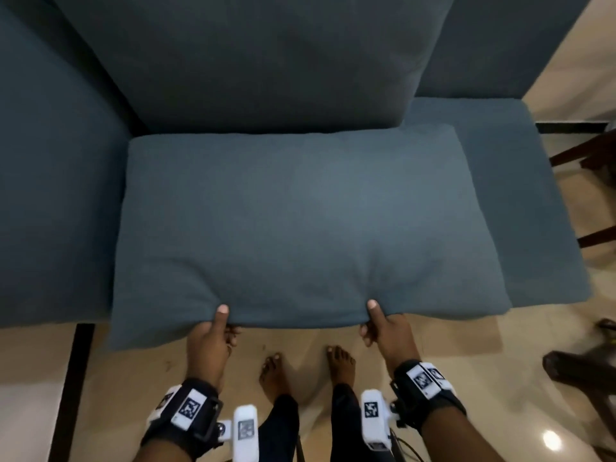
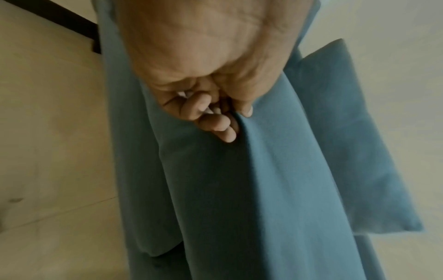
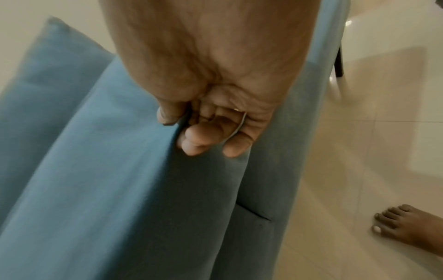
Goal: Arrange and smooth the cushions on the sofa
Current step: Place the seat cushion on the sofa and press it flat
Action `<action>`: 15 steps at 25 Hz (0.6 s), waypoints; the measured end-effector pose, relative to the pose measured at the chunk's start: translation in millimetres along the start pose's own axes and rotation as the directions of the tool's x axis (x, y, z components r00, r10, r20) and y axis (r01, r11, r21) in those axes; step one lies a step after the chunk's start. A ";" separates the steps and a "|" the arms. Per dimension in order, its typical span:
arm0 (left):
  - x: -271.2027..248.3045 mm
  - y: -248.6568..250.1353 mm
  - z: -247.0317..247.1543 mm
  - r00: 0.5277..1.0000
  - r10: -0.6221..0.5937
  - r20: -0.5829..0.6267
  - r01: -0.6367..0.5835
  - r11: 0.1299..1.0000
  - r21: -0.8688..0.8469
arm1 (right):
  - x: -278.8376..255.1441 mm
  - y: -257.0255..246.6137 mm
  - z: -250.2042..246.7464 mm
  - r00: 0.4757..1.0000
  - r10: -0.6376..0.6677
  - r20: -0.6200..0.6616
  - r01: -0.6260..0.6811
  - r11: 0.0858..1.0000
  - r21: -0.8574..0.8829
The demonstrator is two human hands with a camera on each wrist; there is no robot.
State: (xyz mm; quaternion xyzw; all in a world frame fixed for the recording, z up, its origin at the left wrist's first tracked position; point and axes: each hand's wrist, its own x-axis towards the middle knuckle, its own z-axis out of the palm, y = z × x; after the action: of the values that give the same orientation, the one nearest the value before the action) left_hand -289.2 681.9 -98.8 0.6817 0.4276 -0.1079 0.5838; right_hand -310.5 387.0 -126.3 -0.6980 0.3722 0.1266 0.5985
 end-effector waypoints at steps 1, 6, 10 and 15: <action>-5.1 15.3 -10.9 0.999 0.033 0.033 -0.033 0.999 -0.002 | -12.4 -17.1 -2.7 1.000 -0.025 0.016 0.025 1.000 0.006; -26.3 139.4 -50.6 0.951 0.279 0.131 -0.279 0.960 -0.023 | -58.2 -142.8 -9.2 0.978 -0.206 0.041 0.202 0.976 0.085; -28.2 252.6 -45.6 0.904 0.389 0.175 -0.399 0.917 0.024 | -49.7 -251.4 -11.6 0.958 -0.284 -0.022 0.285 0.951 0.117; -9.8 341.2 -24.1 0.931 0.346 0.113 -0.350 0.937 0.010 | -15.3 -360.0 -8.2 0.937 -0.350 -0.011 0.348 0.927 0.137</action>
State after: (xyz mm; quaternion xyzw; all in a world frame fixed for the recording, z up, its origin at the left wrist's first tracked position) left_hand -61.8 715.0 154.6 0.7484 0.2657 -0.0466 0.6060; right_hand -81.7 387.4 152.2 -0.7096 0.2459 -0.0028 0.6603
